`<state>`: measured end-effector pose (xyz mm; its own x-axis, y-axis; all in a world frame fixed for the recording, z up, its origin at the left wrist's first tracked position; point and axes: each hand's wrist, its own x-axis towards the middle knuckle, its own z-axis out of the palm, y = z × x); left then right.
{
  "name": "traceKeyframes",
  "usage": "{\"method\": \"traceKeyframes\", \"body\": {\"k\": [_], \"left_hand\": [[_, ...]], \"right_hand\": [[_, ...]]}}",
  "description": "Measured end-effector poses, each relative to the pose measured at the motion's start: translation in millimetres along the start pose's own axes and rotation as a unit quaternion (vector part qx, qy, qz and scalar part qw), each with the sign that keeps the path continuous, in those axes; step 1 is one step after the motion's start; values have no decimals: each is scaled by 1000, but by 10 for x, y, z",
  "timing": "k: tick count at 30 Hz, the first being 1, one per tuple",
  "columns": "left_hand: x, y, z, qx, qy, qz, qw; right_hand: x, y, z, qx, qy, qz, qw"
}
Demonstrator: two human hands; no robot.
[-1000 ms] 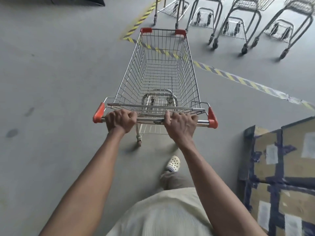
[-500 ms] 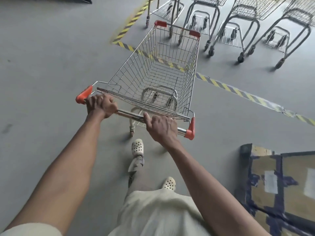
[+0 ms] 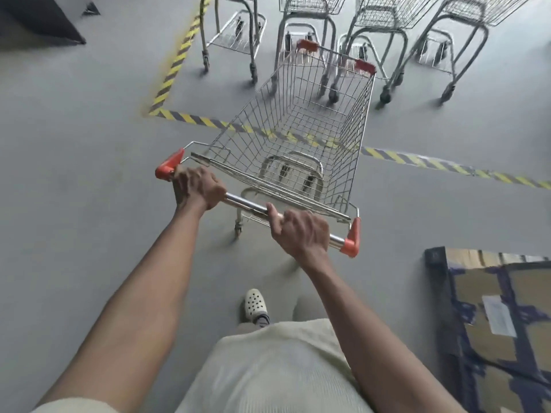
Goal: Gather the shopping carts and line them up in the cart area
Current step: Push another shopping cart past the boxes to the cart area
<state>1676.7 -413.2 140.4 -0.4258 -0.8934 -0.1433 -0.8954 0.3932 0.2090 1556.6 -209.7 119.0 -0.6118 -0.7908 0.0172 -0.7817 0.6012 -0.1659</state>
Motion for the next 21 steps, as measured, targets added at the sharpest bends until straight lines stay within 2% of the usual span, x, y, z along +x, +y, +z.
{"method": "traceKeyframes", "body": {"k": [7, 11, 14, 21], "left_hand": [[890, 489, 156, -38, -3, 40, 998], [1365, 853, 313, -34, 20, 54, 998], [1721, 1102, 350, -23, 2, 65, 998], [2815, 1370, 186, 2, 0, 79, 997]], "right_hand": [[986, 358, 42, -30, 56, 61, 996], [1632, 692, 35, -38, 69, 87, 993], [2151, 849, 16, -44, 66, 129, 988], [3221, 776, 16, -37, 68, 147, 986]]}}
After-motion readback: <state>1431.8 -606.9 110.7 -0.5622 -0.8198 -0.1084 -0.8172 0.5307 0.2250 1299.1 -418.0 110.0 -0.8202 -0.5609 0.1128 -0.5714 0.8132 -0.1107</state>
